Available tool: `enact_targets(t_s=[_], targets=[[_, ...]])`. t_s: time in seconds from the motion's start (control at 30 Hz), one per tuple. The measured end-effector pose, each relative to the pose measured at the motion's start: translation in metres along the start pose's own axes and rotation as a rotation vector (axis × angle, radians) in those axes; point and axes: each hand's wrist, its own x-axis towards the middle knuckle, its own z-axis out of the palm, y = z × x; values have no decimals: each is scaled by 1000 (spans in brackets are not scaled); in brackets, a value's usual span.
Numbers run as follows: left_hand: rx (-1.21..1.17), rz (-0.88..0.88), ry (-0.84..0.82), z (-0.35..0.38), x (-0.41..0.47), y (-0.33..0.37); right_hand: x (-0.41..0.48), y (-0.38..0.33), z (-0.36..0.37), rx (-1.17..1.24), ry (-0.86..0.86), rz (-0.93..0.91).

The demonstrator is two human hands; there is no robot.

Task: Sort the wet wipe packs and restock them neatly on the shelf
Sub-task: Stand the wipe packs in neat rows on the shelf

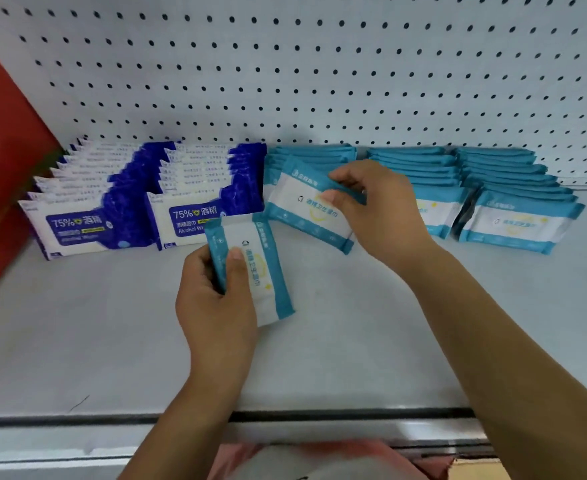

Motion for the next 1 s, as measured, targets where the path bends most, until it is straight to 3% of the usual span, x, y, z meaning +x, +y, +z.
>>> enact_targets(t_s=[0.13, 0.23, 0.33, 0.5, 0.63, 0.77, 0.87, 1.0], targets=[[-33, -42, 2, -4, 1, -1, 18, 6, 13, -204, -40, -208], [-61, -73, -9, -3, 2, 1, 25, 16, 29, -427, 22, -384], [-119, -136, -24, -4, 3, 3, 23, 22, 39, -511, 95, -410], [-238, -189, -103, -4, 6, 6, -4, 2, 26, -198, 164, -220], [-345, -256, -262, 6, 12, 13, -38, -19, 1, 91, -113, 83], [-463, -284, -422, 27, 8, 20, -57, -10, -16, 203, -239, 155], [-304, -173, -466, 38, 6, 22, -61, 1, -30, 236, -179, 180], [293, 226, -368, 36, 12, 9, -54, 13, -40, 33, -31, 120]])
